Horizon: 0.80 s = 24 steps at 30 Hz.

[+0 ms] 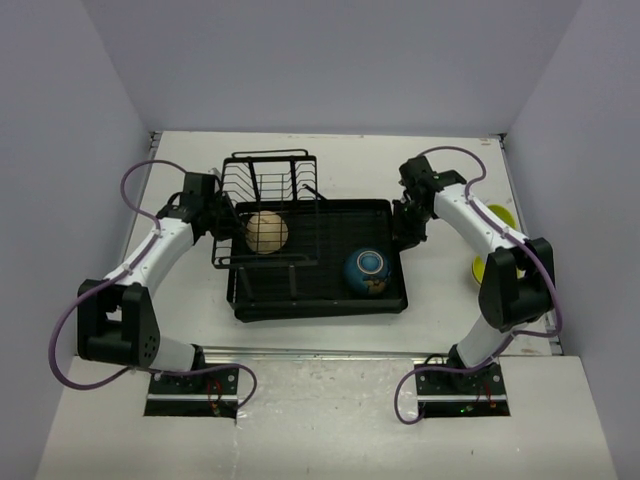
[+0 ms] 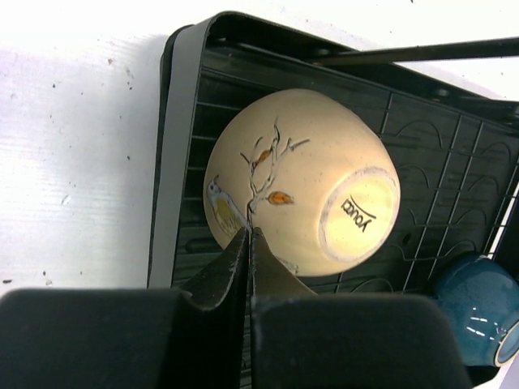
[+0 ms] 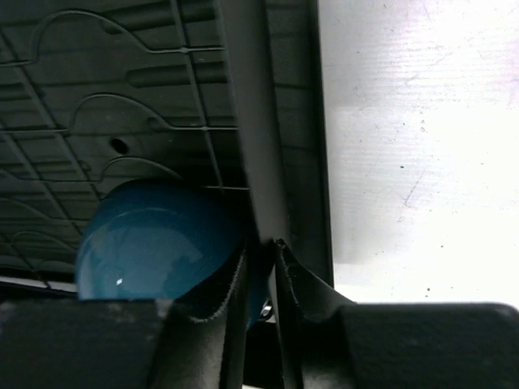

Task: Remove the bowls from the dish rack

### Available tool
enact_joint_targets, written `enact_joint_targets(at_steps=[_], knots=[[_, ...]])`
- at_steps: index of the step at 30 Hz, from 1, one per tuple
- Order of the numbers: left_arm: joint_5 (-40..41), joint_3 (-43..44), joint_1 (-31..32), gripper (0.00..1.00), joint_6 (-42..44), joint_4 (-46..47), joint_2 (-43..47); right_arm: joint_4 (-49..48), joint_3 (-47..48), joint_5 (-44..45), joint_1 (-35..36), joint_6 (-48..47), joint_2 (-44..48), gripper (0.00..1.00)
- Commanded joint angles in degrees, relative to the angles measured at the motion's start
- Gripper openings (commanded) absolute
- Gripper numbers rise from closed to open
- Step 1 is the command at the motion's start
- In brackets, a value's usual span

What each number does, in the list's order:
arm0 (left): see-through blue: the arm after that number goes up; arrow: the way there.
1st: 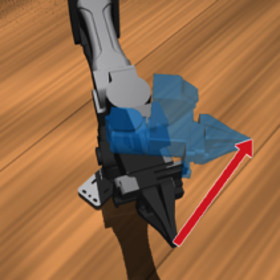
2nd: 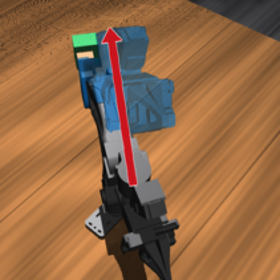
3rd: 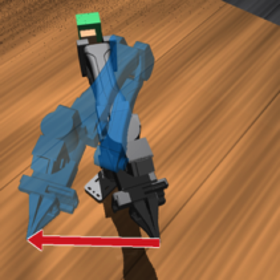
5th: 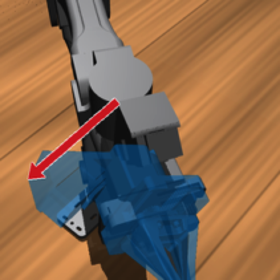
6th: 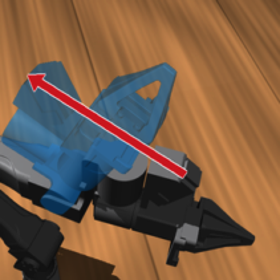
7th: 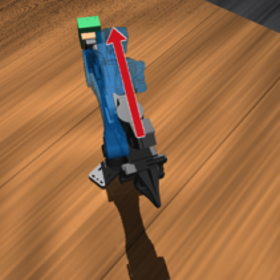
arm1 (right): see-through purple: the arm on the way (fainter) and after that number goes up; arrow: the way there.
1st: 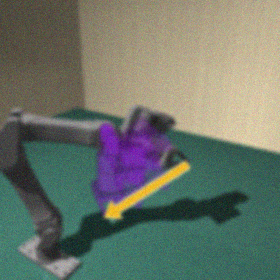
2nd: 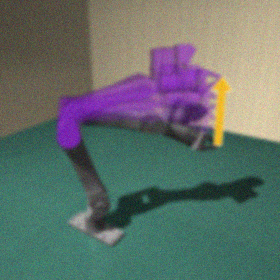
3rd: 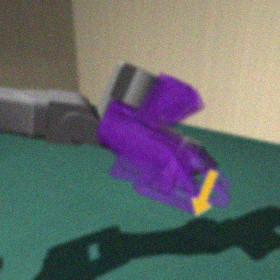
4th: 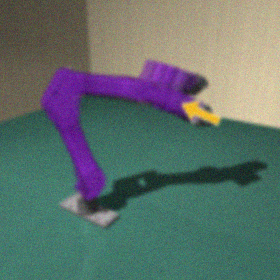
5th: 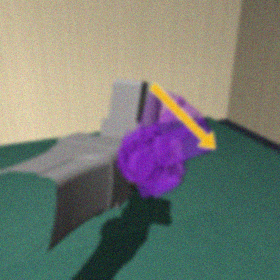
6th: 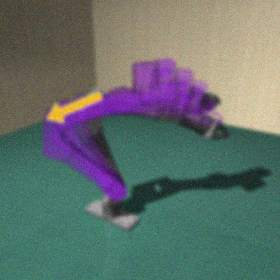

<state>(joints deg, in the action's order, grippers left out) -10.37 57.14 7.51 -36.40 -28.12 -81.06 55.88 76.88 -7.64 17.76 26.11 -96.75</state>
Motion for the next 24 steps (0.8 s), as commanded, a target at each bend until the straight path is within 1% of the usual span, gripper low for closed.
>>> enact_joint_targets(at_steps=[1, 2, 4, 6, 7, 9, 13, 14, 16, 18, 19, 20, 22, 24], knots=[[-0.8, 2.4, -0.1, 0.01, -0.2, 3.5, -1.3, -0.2, 4.7, -2.2, 0.8, 2.5, 3.8, 0.23], [-0.9, 2.4, -0.1, 0.01, -0.2, 3.9, -1.7, 0.1, 5.0, -1.4, 0.5, 2.2, 4.0, 0.25], [-1.1, 2.5, -0.1, 0.01, -0.3, 4.1, -2.3, 0.8, 5.5, -0.2, 0.3, 2.0, 4.5, 0.26], [-1.8, 2.6, -0.1, 0.01, -0.3, 4.4, -2.9, 1.1, 6.6, 1.6, 0.3, 1.8, 5.3, 0.31], [-2.1, 2.6, -0.1, 0.01, -0.4, 4.5, -3.1, 2.1, 7.5, 2.4, 0.3, 1.8, 5.3, 0.33], [-2.1, 2.6, -0.1, 0.01, -0.3, 4.6, -3.1, 3.0, 10.2, 3.3, 0.3, 1.1, 5.3, 0.44], [-2.5, 2.6, -0.1, 0.01, -0.1, 4.4, -3.2, 4.2, 14.9, 1.8, 0.3, 0.9, 4.5, 0.47], [-2.8, 2.6, -0.1, 0.01, -0.1, 4.3, -3.5, 3.7, 16.2, 0.6, 0.3, 0.9, 4.3, 0.53], [-3.3, 2.5, -0.1, 0.01, -0.2, 4.4, -3.8, 2.6, 17.2, -5.8, 0.3, 1.1, 3.4, 0.54], [-4.0, 2.5, -0.1, 0.01, -0.2, 4.5, -4.1, -0.8, 17.3, -11.8, 0.3, 2.4, 1.6, 0.54], [-4.3, 2.5, -0.1, 0.01, -0.2, 4.6, -4.4, -3.1, 17.2, -17.4, 0.4, 3.0, 0.9, 0.54], [-4.7, 2.5, 0.0, 0.01, -0.2, 4.5, -4.7, -4.4, 16.6, -20.5, 0.7, 4.4, -0.4, 0.54], [-5.2, 2.6, 0.0, 0.01, -0.4, 4.6, -5.1, -7.6, 16.0, -25.2, 1.5, 5.4, -1.5, 0.54], [-5.4, 2.8, 0.1, 0.01, -0.5, 4.6, -5.4, -8.5, 16.6, -27.0, 3.2, 5.5, -3.4, 0.54]])
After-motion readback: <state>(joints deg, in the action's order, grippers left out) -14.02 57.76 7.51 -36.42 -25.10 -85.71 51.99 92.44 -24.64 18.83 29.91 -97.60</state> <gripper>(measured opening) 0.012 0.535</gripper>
